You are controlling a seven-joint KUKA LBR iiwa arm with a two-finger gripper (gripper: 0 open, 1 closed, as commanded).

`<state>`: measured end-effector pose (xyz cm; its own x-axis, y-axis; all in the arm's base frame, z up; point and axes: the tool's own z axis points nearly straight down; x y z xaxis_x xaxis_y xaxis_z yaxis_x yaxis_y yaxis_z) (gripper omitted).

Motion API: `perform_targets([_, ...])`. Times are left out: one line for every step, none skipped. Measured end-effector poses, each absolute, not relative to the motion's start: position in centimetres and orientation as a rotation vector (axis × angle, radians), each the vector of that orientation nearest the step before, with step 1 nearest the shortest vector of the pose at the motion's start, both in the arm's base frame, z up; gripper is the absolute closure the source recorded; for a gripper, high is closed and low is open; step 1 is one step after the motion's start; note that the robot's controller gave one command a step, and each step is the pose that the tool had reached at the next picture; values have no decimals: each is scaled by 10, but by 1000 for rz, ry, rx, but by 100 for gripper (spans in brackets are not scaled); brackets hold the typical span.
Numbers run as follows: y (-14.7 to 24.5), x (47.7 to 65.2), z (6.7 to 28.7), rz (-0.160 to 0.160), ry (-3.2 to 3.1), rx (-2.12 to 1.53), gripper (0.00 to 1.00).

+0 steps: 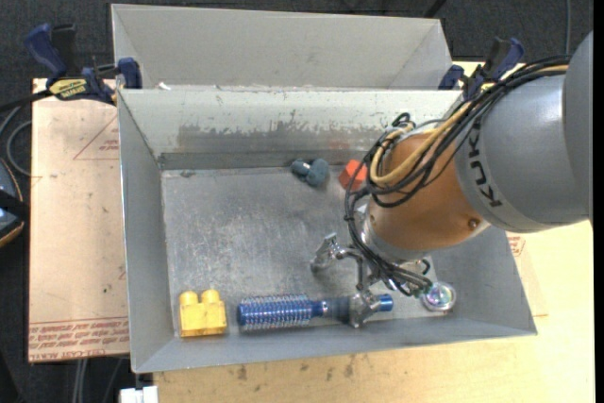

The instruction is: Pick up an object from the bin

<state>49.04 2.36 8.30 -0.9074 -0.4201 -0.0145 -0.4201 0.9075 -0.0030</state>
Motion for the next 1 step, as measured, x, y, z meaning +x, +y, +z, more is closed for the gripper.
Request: perform_targets([23,487,81,2,3066,-676,100])
